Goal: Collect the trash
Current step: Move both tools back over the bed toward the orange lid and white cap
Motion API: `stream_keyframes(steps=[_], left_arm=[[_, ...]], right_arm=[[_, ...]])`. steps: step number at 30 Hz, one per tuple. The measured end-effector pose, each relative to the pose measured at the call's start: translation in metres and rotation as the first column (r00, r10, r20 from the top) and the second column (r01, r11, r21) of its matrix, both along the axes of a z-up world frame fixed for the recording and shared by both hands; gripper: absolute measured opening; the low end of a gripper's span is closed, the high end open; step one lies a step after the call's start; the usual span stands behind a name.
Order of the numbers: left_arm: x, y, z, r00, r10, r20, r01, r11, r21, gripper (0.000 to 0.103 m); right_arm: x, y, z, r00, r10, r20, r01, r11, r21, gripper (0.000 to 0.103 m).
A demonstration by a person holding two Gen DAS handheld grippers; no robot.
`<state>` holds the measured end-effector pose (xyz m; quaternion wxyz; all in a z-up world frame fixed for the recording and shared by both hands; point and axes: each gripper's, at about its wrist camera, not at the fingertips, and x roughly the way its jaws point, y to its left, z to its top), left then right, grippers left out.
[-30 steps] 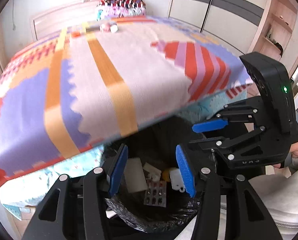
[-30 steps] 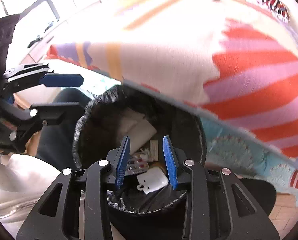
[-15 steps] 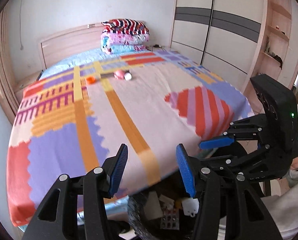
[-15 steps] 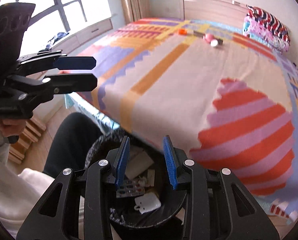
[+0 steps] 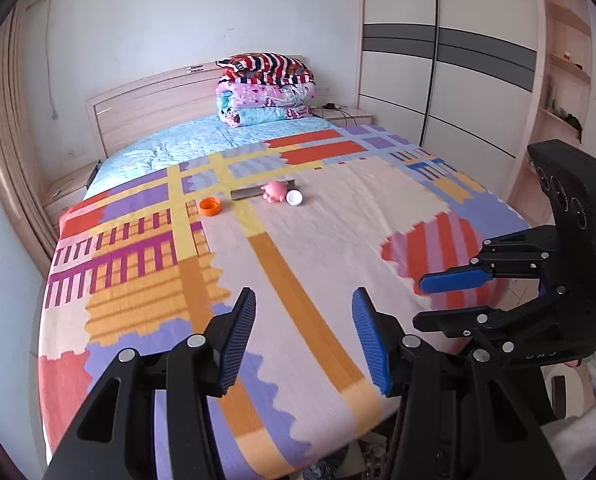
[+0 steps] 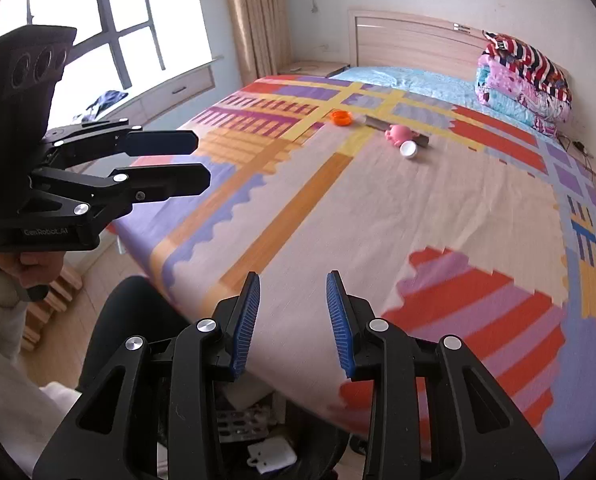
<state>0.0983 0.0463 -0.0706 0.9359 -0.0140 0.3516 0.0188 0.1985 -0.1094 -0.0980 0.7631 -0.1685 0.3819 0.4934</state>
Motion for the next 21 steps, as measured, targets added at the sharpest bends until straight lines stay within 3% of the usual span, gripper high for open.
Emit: stream_keyframes(steps=[19,21], left_arm=[[0.087,0.073,-0.02,0.994,0.098,-0.04,-0.097,0.995,0.012,0.048],[0.097,0.082,-0.023,0.994,0.1,-0.045,-0.1,0.995,0.012,0.056]], right_arm=[[0.095,0.044,-0.01,0.995,-0.102,-0.016,0.102,0.995,0.005,0.035],[0.102,0.048,-0.012,0.994,-0.105,-0.02,0.105,0.994,0.003,0.035]])
